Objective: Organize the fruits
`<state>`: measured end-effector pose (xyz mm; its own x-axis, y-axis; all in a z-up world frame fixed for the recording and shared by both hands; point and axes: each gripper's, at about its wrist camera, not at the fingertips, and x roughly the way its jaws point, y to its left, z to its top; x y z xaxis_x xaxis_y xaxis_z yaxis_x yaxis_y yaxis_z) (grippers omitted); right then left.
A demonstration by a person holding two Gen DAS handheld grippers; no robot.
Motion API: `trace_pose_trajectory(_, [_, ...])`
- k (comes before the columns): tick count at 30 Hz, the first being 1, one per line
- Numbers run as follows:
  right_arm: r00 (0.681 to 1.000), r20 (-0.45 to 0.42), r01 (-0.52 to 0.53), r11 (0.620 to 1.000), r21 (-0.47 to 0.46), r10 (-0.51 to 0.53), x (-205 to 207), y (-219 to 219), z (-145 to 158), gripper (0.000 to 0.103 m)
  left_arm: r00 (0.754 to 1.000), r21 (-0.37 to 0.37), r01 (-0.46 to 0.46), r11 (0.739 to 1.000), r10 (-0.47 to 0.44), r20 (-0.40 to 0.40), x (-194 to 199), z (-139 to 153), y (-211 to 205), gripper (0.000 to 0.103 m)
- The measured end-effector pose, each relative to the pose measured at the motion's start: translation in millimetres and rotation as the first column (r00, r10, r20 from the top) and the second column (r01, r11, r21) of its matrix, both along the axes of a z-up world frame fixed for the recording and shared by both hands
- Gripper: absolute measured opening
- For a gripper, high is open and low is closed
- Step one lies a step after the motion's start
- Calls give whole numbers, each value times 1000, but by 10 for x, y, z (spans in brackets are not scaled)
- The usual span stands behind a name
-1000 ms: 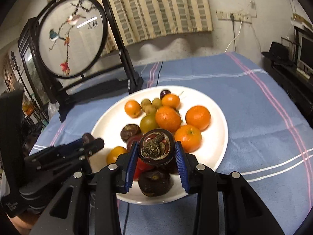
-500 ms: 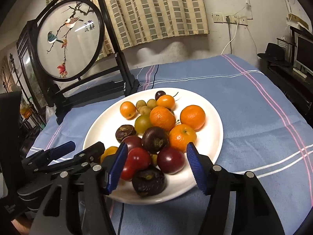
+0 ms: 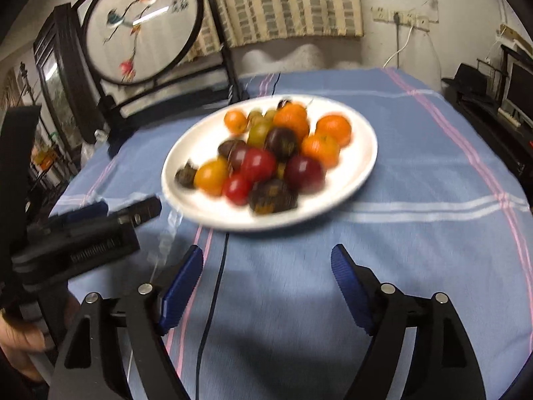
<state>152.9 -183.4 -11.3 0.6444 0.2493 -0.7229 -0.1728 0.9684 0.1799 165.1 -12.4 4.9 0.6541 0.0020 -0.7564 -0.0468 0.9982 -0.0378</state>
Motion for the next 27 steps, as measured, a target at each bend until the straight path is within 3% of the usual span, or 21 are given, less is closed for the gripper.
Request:
trace_pose_trajectory(4, [1000,6,-17,999,-29,17,-222,30,-40,87,1000,1,11,1000,-11,8,-283,-19,64,92])
trace_pose_trajectory(12, [1000,-8,11,1000,-17,-11,-318,-55,-77,88,999,-15,49,999,-48,13,-766,-140,87,93])
trace_pose_trajectory(16, [999,-14,30,999,-11,-30,-307,-105,-64,88,998,3,59,998,-59,21,-821,-134,40,93])
trace_pose_trajectory(22, [995,-97,31,999,10,-30,-307,-134,-126,89,999,-10,44,999,-44,5,-840,-112,37,97])
trace_pose_trajectory(27, [995,-94,17,999,43,-13,-409,-148,-99,96,999,32,11,999,-10,-31,-838,-175,12,98])
